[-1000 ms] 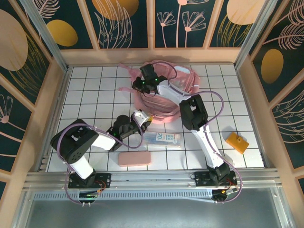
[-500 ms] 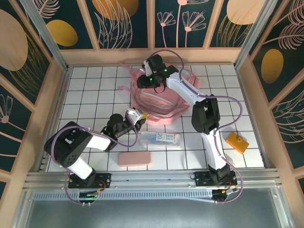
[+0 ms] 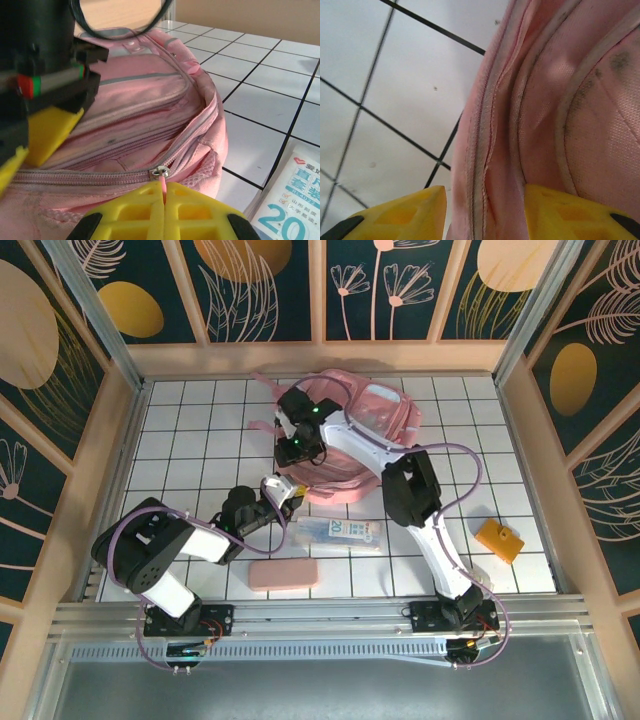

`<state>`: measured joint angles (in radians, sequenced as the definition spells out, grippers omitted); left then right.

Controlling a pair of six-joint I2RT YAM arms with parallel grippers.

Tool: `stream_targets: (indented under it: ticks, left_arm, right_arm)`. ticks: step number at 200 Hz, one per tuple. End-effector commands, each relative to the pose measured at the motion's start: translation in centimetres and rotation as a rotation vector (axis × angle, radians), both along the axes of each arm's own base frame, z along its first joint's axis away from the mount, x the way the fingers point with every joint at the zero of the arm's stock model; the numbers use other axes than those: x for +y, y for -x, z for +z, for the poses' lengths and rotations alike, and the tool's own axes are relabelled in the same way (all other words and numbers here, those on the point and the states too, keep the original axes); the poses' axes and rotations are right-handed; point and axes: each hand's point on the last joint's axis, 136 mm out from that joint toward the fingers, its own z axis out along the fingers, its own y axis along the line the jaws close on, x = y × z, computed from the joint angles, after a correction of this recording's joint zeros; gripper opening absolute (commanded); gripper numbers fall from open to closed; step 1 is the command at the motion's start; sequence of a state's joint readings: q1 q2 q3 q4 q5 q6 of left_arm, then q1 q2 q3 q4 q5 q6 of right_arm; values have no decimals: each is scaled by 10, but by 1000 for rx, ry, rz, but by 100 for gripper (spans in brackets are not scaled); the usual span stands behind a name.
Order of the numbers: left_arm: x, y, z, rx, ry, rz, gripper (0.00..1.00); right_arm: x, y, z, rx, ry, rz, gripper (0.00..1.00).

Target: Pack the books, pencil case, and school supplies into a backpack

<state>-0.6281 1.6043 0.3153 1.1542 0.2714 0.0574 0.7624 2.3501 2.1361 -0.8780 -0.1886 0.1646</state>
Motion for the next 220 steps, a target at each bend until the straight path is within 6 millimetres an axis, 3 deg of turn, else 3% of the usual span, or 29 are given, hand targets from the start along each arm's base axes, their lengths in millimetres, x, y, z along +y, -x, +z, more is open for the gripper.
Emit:
stream_targets:
  ticks: [1, 15, 31, 40, 67, 93, 139, 164, 192, 220]
  left_arm:
    - [4, 0, 5, -6, 45, 18, 0]
    - [5, 0, 4, 2, 47, 23, 0]
    - [4, 1, 2, 9, 44, 18, 0]
    - [4, 2, 1, 15, 42, 14, 0]
    - [2, 5, 4, 14, 56, -2, 0]
    - [-2, 6, 9, -2, 54, -5, 0]
    - [-22, 7, 17, -9, 85, -35, 0]
    - [-47, 14, 17, 8, 117, -99, 0]
    - [-74, 24, 14, 48, 185, -159, 0]
    - [-68, 22, 16, 45, 252, -107, 0]
  right_arm:
    - [-12, -3, -18, -42, 144, -22, 44]
    - [-13, -3, -25, -73, 196, -22, 38]
    - [-12, -6, -27, -97, 205, -48, 9]
    - [-5, -6, -23, -94, 167, -57, 0]
    - [29, -9, 9, -12, -101, -104, 0]
    - [51, -30, 42, 92, -363, -217, 0]
    - [57, -87, 90, 49, -620, -452, 0]
    - [60, -113, 92, 54, -758, -551, 0]
    - [69, -128, 70, 89, -817, -610, 0]
    - [68, -130, 65, 82, -805, -602, 0]
